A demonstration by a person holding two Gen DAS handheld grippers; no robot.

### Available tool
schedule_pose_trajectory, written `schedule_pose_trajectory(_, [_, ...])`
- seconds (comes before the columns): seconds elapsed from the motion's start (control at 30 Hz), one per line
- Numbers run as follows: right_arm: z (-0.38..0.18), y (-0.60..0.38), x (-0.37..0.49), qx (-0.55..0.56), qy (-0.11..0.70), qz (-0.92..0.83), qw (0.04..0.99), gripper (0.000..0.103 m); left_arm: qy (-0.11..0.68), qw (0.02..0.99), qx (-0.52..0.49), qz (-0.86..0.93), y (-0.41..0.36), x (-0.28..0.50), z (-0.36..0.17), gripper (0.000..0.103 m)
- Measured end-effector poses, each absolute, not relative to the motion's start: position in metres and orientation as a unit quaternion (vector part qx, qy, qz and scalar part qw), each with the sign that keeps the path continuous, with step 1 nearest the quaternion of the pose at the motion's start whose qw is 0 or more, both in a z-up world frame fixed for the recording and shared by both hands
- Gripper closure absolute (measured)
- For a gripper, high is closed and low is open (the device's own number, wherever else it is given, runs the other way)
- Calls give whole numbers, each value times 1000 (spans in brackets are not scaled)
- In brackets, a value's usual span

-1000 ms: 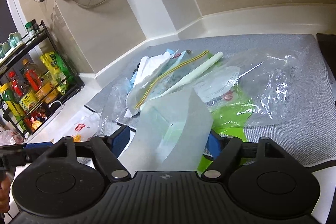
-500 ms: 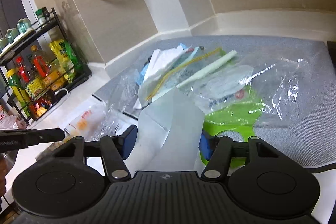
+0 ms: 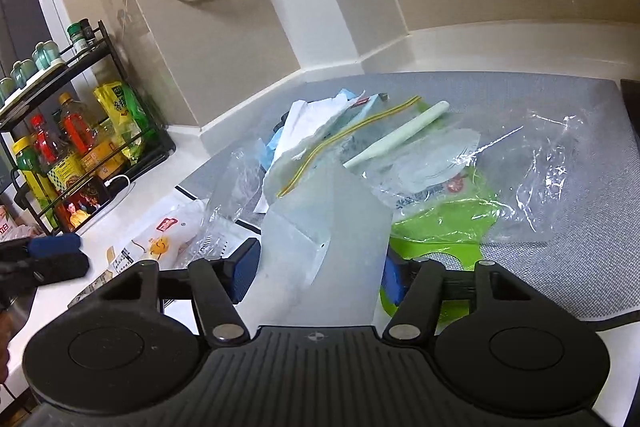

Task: Collect trash
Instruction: 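Carry the snack wrapper with the left gripper while the right gripper carries the frosted box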

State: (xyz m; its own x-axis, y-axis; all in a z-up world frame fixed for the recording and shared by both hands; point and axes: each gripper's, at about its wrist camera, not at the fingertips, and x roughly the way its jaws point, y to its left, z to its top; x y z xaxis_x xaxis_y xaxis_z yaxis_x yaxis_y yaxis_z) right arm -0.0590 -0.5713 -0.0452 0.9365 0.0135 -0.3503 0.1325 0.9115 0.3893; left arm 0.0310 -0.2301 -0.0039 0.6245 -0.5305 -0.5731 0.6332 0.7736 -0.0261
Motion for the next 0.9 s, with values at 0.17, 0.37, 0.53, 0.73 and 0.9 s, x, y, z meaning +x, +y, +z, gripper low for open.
schedule_pose_trajectory(0.17, [-46, -573, -58, 214, 178, -32, 960, 37, 332, 885, 116, -304, -240, 49, -35, 9])
schedule_pose_trajectory(0.37, [-46, -574, -57, 219, 177, -28, 959, 38, 314, 900, 86, -291, -224, 48, -15, 70])
schedule_pose_trajectory(0.53, [-44, -575, -62, 218, 152, -26, 964, 41, 289, 910, 56, -292, -207, 34, 4, 76])
schedule_pose_trajectory(0.73, [-40, -568, -70, 198, 116, 4, 973, 41, 264, 922, 15, -283, -181, 8, 24, 79])
schedule_pose_trajectory(0.9, [-36, -565, -75, 188, 85, 31, 978, 41, 252, 932, 8, -261, -157, -17, 31, 79])
